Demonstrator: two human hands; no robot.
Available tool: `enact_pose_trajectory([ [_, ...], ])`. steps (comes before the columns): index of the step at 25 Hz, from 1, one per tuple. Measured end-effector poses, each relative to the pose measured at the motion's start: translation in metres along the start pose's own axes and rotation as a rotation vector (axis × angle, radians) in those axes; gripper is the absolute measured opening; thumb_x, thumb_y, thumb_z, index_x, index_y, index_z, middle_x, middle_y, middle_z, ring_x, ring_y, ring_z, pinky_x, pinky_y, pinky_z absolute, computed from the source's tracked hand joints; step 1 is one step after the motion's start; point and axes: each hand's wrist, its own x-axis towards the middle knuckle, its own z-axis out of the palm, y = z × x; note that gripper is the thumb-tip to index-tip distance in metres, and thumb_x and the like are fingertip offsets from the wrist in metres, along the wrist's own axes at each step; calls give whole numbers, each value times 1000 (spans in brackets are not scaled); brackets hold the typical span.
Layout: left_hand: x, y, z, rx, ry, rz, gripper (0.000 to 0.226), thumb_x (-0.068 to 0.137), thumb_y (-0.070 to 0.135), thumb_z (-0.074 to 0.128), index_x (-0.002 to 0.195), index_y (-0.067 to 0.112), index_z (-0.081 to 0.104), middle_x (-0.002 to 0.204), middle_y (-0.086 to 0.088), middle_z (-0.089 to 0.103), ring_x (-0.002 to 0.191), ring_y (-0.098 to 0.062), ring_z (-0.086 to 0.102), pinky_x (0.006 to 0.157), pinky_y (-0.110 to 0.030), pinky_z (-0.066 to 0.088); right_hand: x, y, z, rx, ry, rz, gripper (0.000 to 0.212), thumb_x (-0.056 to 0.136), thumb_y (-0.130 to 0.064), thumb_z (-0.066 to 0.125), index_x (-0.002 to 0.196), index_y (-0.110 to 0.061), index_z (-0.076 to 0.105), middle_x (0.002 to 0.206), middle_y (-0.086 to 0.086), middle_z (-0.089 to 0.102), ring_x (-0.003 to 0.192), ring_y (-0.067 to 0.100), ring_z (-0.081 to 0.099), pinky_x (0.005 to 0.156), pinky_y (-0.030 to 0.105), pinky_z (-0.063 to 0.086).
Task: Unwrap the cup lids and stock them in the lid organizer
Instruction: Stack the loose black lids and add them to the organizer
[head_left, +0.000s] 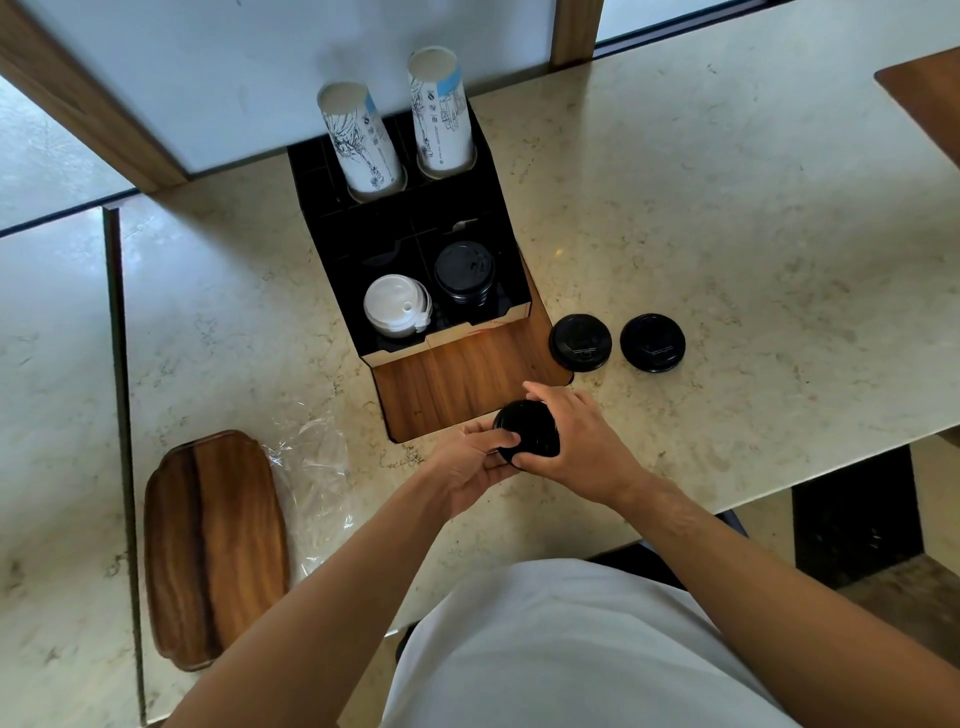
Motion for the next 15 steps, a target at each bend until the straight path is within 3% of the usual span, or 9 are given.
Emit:
enact_pose_trajectory([
  [4, 3, 5, 11, 45, 71, -1, 15, 89, -6, 67, 103, -1, 67, 108, -26, 75, 86, -32, 76, 70, -36, 63, 6, 6, 2, 29, 5, 33, 90, 82, -48, 81, 155, -21, 37, 149, -4, 51, 138, 18, 37, 117, 37, 38],
  [9, 6, 15, 14, 75, 124, 2, 27, 92, 0, 69, 118, -7, 64, 100, -21, 78, 86, -30, 77, 68, -34, 63, 19, 11, -6, 103, -33, 71, 91, 80, -48, 83, 155, -23, 38, 147, -4, 53, 137, 18, 39, 112, 32, 35],
  [15, 20, 28, 20, 26, 179, 21, 29, 93, 4, 69, 119, -9, 64, 90, -18, 78, 75, -24, 76, 63, -30, 61, 39, 16, -7, 185, -14, 97, 91, 77, -50, 84, 152, -22, 41, 145, -2, 55, 134, 18, 41, 108, 29, 35],
])
